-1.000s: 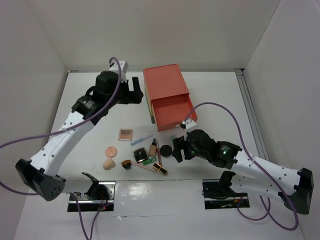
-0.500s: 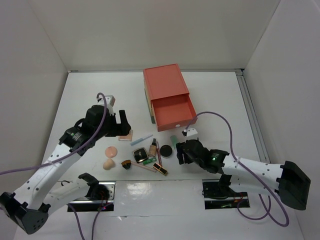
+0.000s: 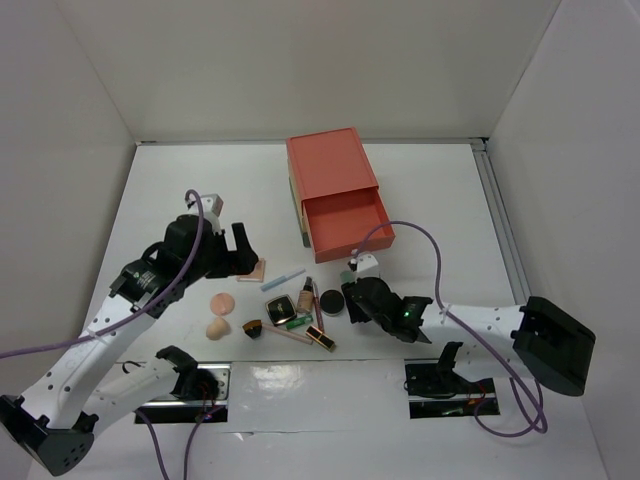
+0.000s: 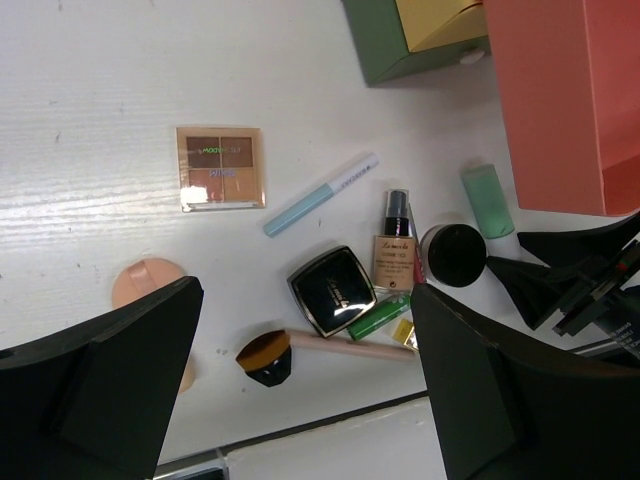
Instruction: Organize the makeup
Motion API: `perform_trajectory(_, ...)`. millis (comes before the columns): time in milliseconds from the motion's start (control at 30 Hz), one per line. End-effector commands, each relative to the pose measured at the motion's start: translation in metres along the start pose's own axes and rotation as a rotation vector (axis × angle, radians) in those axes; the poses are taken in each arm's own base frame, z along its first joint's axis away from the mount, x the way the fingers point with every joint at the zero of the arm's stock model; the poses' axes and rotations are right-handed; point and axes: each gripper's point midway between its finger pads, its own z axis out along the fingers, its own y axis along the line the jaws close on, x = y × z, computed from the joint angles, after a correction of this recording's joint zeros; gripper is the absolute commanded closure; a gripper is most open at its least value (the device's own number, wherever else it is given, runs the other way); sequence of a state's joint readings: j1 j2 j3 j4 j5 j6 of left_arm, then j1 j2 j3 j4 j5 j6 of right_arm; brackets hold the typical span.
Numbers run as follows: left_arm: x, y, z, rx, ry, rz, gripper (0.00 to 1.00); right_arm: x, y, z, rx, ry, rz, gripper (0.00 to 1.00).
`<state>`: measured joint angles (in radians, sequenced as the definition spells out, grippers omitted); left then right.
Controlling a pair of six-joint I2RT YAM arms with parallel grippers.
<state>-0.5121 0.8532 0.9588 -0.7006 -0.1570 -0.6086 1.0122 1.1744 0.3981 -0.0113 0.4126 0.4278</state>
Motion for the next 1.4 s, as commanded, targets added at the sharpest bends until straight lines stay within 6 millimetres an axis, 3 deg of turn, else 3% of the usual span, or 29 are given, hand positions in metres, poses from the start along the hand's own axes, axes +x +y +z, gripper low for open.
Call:
perform_trajectory(0,-0.007,-0.002,-0.005,0.001,-0.022,-0.013,0.0,-0.01,0.005,0.008,-0.008,-0.074,0.012,0.46)
perform_trajectory(200,-0.008,0.0,-0.007,-0.014,-0.021,-0.012,0.0,0.007,-0.004,0.011,0.02,-0.046,0.034,0.51)
perform_trajectory(267,-0.008,0.0,-0.007,-0.014,-0.021,-0.012,0.0,0.011,-0.007,0.011,0.032,-0.043,0.039,0.7)
perform_trajectory(333,-0.006,0.002,-0.007,-0.02,-0.012,-0.011,0.0,0.007,-0.006,0.009,0.037,-0.033,0.034,0.79)
perform_trajectory(367,-0.006,0.001,-0.007,-0.02,-0.012,-0.02,0.0,0.007,-0.002,0.006,0.023,-0.023,0.025,0.89)
perform_trajectory(467,-0.004,0.002,-0.008,-0.02,-0.012,-0.02,0.0,-0.002,0.006,-0.008,0.002,-0.006,0.023,1.0)
perform_trajectory(667,0.0,0.004,-0.006,-0.02,-0.011,-0.038,0.0,-0.029,0.04,-0.056,-0.21,-0.004,0.013,1.0)
perform_trajectory(800,0.0,0.004,-0.006,-0.02,-0.011,-0.038,0.0,-0.036,0.071,-0.091,-0.421,0.049,-0.07,1.0)
perform_trajectory(833,0.0,0.004,-0.006,-0.02,-0.011,-0.038,0.0,-0.029,0.081,-0.1,-0.494,0.102,-0.097,1.0)
perform_trajectory(933,-0.003,0.002,-0.006,-0.025,-0.003,-0.046,0.0,-0.039,0.107,-0.12,-0.654,0.123,-0.166,1.0)
perform_trajectory(1033,-0.005,0.003,-0.008,-0.036,-0.01,-0.046,0.0,-0.06,0.133,-0.145,-0.832,0.077,-0.265,1.0)
perform_trajectory(1067,-0.005,0.003,-0.008,-0.036,-0.01,-0.046,0.0,-0.082,0.142,-0.157,-0.871,0.019,-0.292,1.0)
perform_trajectory(1133,-0.003,0.002,-0.005,-0.034,0.005,-0.044,0.0,-0.104,0.146,-0.158,-0.864,-0.034,-0.376,1.0)
perform_trajectory(1167,-0.006,0.001,-0.007,-0.029,-0.002,-0.036,0.0,-0.115,0.147,-0.16,-0.85,-0.057,-0.409,1.0)
perform_trajectory(1200,-0.004,0.001,-0.003,-0.037,0.011,-0.034,0.0,-0.142,0.147,-0.167,-0.818,-0.133,-0.438,1.0)
perform_trajectory(1267,-0.003,-0.001,0.002,-0.04,0.032,-0.031,0.0,-0.167,0.136,-0.159,-0.7,-0.202,-0.477,1.0)
perform_trajectory(1300,-0.001,-0.002,0.004,-0.034,0.047,-0.031,0.0,-0.189,0.133,-0.165,-0.662,-0.264,-0.486,1.0)
perform_trajectory(1367,0.001,-0.005,0.008,-0.028,0.06,-0.03,0.0,-0.21,0.112,-0.152,-0.54,-0.29,-0.531,1.0)
